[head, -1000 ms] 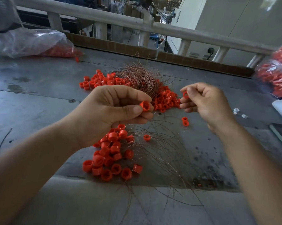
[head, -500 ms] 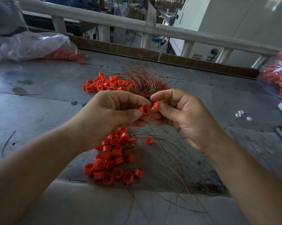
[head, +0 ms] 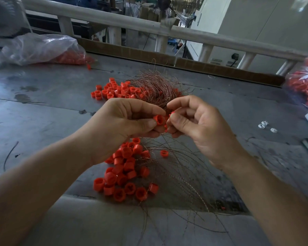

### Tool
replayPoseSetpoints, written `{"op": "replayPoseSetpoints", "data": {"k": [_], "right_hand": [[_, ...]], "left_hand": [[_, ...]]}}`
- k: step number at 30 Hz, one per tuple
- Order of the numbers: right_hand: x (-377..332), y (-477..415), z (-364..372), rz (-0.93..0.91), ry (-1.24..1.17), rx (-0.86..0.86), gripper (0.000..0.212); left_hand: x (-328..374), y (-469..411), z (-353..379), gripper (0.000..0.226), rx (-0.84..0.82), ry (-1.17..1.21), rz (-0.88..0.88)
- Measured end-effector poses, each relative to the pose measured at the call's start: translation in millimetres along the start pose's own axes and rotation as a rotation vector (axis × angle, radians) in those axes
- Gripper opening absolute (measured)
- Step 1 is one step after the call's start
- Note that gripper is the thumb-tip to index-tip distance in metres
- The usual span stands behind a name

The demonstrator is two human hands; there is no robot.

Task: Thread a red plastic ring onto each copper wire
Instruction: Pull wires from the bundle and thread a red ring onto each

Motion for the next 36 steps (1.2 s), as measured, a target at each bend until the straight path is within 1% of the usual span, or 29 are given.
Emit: {"op": "replayPoseSetpoints", "data": {"k": [5, 7, 9, 15, 21, 25, 32, 36], "right_hand": [[-16, 4, 4, -0.157, 0.19, 0.053, 0.018], [-20, 6, 5, -0.188, 0.228, 0.077, 0.023], [-21, 6, 4, -0.19, 0.23, 0.101, 0.027], [-23, 7, 3, -0.209, 0.305, 0.146, 0.025], [-27, 9, 1, -0.241, 0.362, 0.182, 0.029], [-28, 9, 1, -0.255, 0.391, 0.177, 0.027], [-25, 10, 1, -0.246, 0.369, 0.176, 0.024], [-27, 11, 1, -0.266, 0.381, 0.179, 0.025]], "left_hand": [[0, 0, -3, 0.026, 0.029, -0.003, 0.006], [-1, 0, -5, 0.026, 0.043, 0.005, 0.013], [1, 0, -7, 0.023, 0.056, -0.006, 0.028], [1, 0, -5, 0.018, 0.065, -0.081, 0.046], [1, 0, -7, 0.024, 0.061, -0.083, 0.041], [2, 0, -5, 0.029, 0.047, -0.108, 0.038], [0, 1, 0, 0.028, -0.001, -0.096, 0.024], [-1, 0, -1, 0.029, 0.015, -0.106, 0.02]]}}
Point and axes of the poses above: each hand's wrist, its own y-axis away from the middle knuckle, its own z-axis out of the palm, x = y × z, the point moved 10 cm from there along -y, towards the middle knuckle, and after that the axes turned 3 degrees about -y, right-handed, at the moved point
